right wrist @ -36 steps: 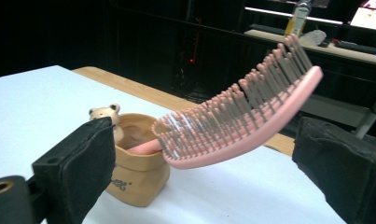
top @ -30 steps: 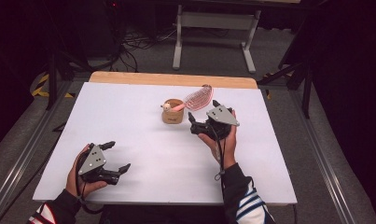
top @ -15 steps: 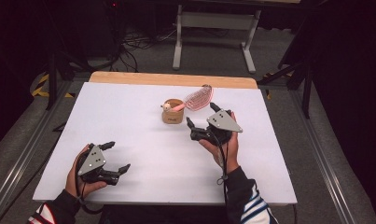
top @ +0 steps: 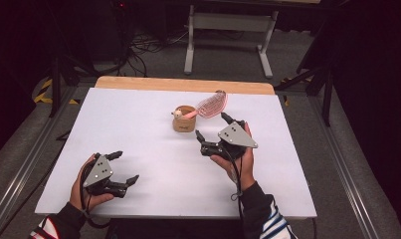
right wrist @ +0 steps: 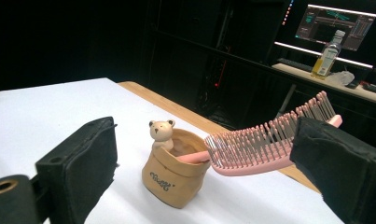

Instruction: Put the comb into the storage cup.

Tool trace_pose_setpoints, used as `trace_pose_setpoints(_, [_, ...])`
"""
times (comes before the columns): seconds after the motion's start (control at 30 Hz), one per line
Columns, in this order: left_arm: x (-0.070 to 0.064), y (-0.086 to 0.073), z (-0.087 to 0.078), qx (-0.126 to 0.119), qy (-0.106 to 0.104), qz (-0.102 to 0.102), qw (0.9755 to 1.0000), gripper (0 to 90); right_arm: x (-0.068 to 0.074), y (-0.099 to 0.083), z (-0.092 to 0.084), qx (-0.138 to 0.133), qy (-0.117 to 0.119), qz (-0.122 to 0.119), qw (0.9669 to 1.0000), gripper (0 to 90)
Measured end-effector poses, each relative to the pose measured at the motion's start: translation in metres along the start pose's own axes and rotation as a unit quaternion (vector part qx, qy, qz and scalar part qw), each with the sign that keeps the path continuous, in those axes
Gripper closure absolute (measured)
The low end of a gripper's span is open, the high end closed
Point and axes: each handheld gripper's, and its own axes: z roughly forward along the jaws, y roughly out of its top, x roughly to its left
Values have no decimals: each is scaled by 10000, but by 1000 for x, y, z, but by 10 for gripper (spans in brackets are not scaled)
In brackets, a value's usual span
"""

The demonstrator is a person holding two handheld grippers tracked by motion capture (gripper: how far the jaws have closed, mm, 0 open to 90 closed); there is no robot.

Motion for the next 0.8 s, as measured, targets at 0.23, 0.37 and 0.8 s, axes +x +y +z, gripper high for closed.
trace_pose_setpoints(0.23, [0,0,0,-3,-11,4,10000,74,4,-2,-6,1,55,-65,10000,56])
trace_pose_setpoints(0.37, [0,0,1,11,-13,-4,10000,74,5,-3,-10,-30,135,-86,9999,55])
trace_pose_setpoints(0.8, [-1,0,1,-11,-32,-8,10000,74,12,-13,-19,23,179,-277,9995,61])
